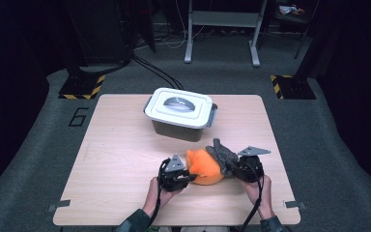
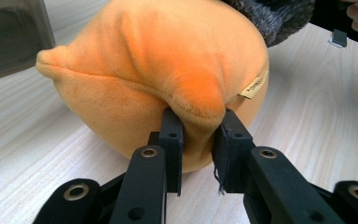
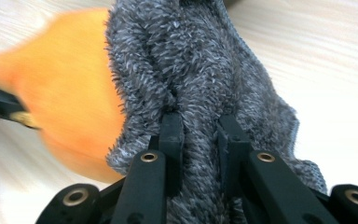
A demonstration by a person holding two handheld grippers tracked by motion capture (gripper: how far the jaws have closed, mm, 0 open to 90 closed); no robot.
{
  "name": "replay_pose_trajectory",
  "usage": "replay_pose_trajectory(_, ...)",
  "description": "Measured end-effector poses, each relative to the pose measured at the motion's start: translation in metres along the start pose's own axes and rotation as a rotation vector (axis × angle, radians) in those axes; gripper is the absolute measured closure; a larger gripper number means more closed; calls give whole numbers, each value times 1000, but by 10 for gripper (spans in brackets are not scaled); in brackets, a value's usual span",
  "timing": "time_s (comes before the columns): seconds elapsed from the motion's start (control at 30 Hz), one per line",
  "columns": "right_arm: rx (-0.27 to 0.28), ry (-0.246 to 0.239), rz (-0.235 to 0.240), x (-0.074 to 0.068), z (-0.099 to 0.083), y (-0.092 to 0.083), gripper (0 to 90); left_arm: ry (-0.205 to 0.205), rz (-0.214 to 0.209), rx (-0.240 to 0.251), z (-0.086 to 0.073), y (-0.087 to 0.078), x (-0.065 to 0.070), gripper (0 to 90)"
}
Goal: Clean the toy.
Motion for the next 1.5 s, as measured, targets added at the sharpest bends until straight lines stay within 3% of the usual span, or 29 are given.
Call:
replay_pose_trajectory(0.1,-17,32,-20,9,-5,4,752,0,-1,-1,-1,0,0,750)
replay_pose_trajectory(0.27,-75,48,-54,22,-17,18,753,3,-9,-4,-2,-1,0,751)
replay_pose_trajectory(0.4,-89,49,-58,27,-21,25,753,17,-7,-8,-2,-2,-1,751)
replay_pose_trajectory(0.43,-89,69,-57,27,-22,25,753,17,-9,-8,-2,-2,-1,751)
replay_pose_trajectory(0.67,-67,58,-56,27,-20,17,752,21,-12,-14,-4,-4,-3,750)
replay_pose_trajectory(0.83,-32,63,-40,22,-13,1,752,9,-12,-7,-5,-6,-3,749)
replay_pose_trajectory(0.9,-18,74,-20,18,-9,-7,752,11,-12,-12,-4,-6,-3,749)
replay_pose_trajectory(1.17,43,7,60,-8,13,-31,752,22,-14,-5,2,-1,-6,749)
replay_pose_trajectory(1.5,20,-102,132,-47,32,-12,750,55,-13,-24,10,1,-6,750)
Point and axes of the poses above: each handheld gripper's, and its own axes: y roughly forward along the jaws, z roughly out of its top, x roughly to its right, the point moved 2 cm from there along y, roughly forward along the jaws, and after that the axes turned 13 degrees about y, right-handed, at the moved point
